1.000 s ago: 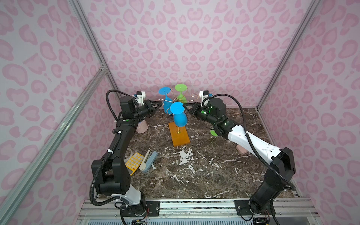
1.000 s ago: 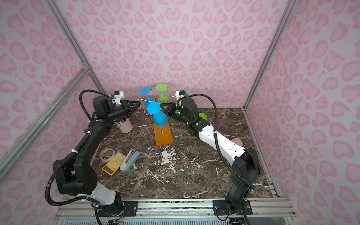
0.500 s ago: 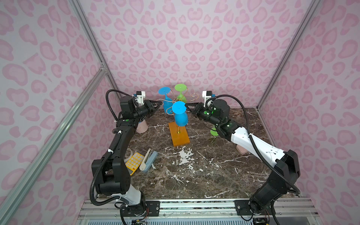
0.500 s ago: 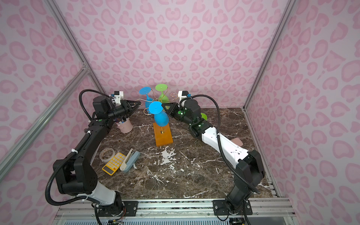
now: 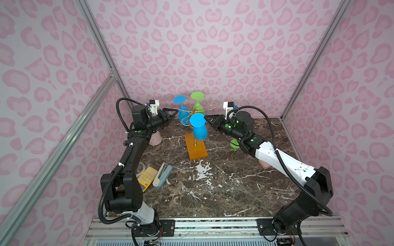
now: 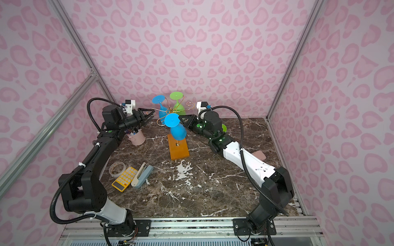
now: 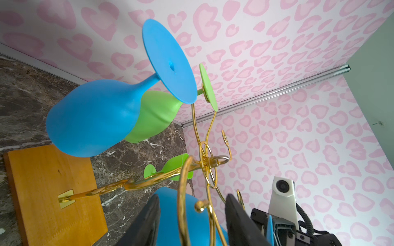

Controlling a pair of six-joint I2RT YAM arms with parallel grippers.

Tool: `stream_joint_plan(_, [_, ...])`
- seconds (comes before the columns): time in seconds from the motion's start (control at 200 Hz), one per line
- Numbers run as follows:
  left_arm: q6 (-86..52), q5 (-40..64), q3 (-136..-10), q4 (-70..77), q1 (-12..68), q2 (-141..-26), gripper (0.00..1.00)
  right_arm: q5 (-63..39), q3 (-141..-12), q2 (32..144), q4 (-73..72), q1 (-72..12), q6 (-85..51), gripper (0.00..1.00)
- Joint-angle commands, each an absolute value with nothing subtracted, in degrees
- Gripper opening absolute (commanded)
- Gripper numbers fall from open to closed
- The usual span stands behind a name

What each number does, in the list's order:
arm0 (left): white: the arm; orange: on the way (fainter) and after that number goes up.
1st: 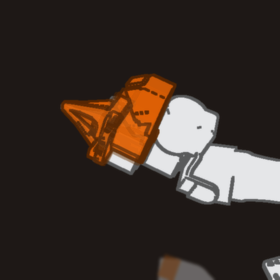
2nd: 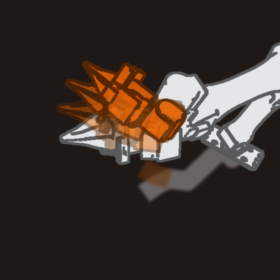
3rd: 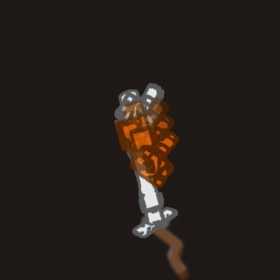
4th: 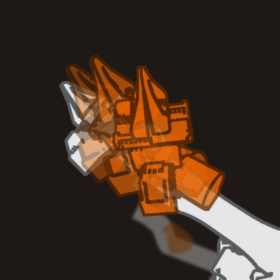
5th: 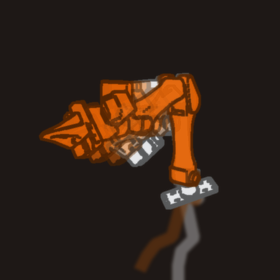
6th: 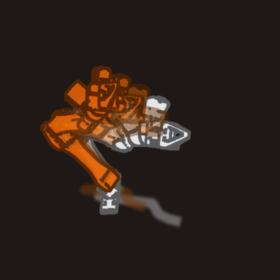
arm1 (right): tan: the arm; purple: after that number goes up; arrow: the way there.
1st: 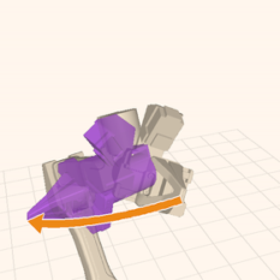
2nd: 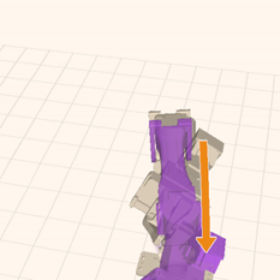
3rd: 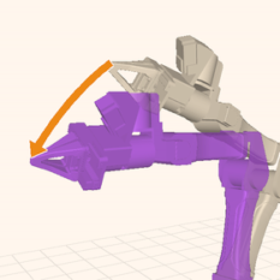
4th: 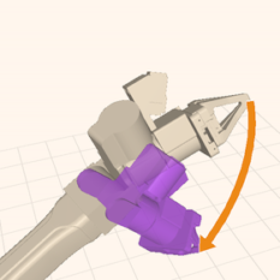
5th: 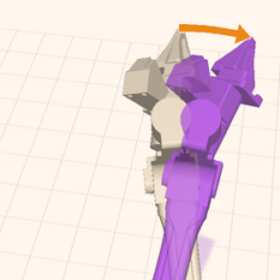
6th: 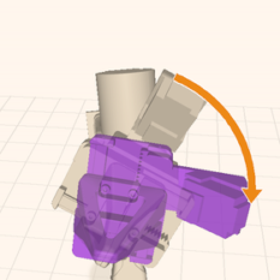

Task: Take the wine glass off the wine glass rack
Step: Pick up the wine glass from the wine glass rack.

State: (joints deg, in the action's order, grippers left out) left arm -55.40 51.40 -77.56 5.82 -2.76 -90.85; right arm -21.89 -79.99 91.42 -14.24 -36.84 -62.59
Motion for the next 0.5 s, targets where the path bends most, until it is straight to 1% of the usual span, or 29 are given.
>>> stream_joint_plan(0.0, [-54.8,51.7,-77.4,6.8,-2.9,-90.6,0.53,-21.6,-79.4,90.9,-16.5,-36.7,-62.6,0.00])
stream_joint_plan(0.18, [-54.6,51.2,-75.6,6.4,-2.9,-89.9,0.60,-21.7,-78.5,89.8,-16.2,-36.6,-62.5,0.00])
stream_joint_plan(0.325, [-54.3,50.5,-75.1,6.1,-3.0,-89.2,0.69,-21.8,-78.0,89.2,-16.0,-36.5,-62.2,0.00])
stream_joint_plan(0.355, [-54.3,50.5,-75.0,6.2,-2.9,-89.1,0.73,-21.8,-77.8,89.1,-15.9,-36.6,-62.3,0.00])
stream_joint_plan(0.39, [-54.2,50.5,-75.1,6.2,-2.9,-89.0,0.88,-21.9,-77.6,89.0,-15.9,-36.6,-62.2,0.00])
stream_joint_plan(0.435, [-54.2,50.5,-74.9,6.2,-2.9,-88.9,1.00,-21.9,-77.3,88.8,-15.8,-36.6,-62.2,0.00])
stream_joint_plan(0.455, [-54.2,50.5,-74.7,6.2,-2.9,-88.8,0.98,-21.9,-77.3,88.7,-15.9,-36.6,-62.1,0.00])
stream_joint_plan(0.495, [-54.1,50.5,-74.6,6.2,-2.9,-88.6,0.98,-21.9,-77.1,88.5,-15.9,-36.6,-62.2,0.00])
